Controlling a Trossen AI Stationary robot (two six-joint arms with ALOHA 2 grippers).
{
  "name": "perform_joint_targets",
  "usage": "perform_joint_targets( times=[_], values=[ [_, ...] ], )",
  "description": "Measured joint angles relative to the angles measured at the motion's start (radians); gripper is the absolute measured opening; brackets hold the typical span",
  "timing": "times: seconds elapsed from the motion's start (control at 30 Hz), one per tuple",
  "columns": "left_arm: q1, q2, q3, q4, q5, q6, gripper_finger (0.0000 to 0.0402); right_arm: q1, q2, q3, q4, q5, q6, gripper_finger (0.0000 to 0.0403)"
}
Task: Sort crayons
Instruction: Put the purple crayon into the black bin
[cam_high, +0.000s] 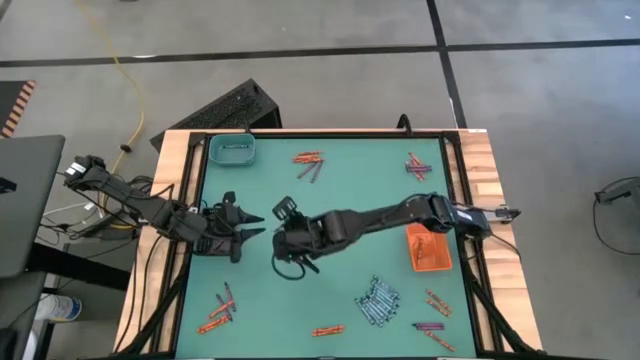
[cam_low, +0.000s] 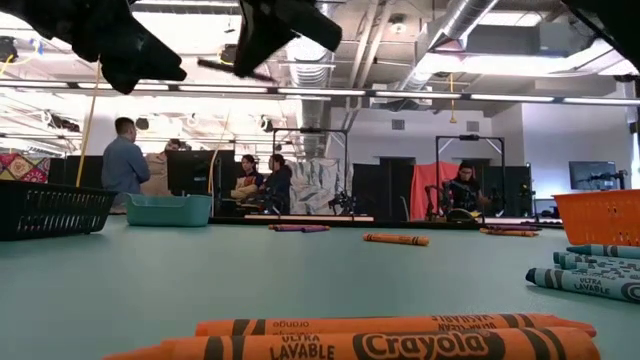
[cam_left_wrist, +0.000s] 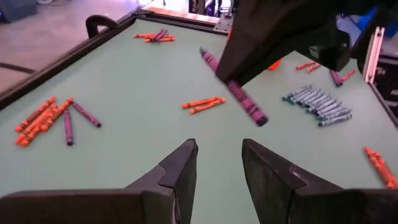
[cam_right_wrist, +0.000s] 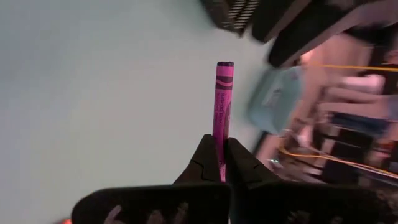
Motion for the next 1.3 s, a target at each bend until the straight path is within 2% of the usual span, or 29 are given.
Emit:
perform_joint_targets(
  times=[0.1,0.37,0.7,0.93,1.1,1.3],
  values=[
    [0.000,0.000,0.000,0.006,0.034,-0.039,0.0117,0.027,0.000,0.000,0.040,0.066,-0.045,0.0000],
    [0.000,0.000,0.000,0.078,0.120,-0.058,0.0117,0.078,0.000,0.000,0.056,0.150,-0.090,0.0000],
    [-0.001,0.000,0.000,0.165,0.183,-0.108,0.0117,0.143,0.000,0.000,0.065,0.190,-0.166,0.0000],
    [0.000,0.017,0.000,0.244,0.194,-0.260,0.0117,0.176,0.006,0.000,0.109,0.215,-0.237,0.0000],
    [-0.001,0.064,0.002,0.323,0.281,-0.349,0.0117,0.190,0.008,0.000,0.154,0.240,-0.291,0.0000],
    [-0.001,0.098,0.002,0.346,0.305,-0.410,0.0117,0.191,0.008,0.000,0.175,0.283,-0.325,0.0000]
  ],
)
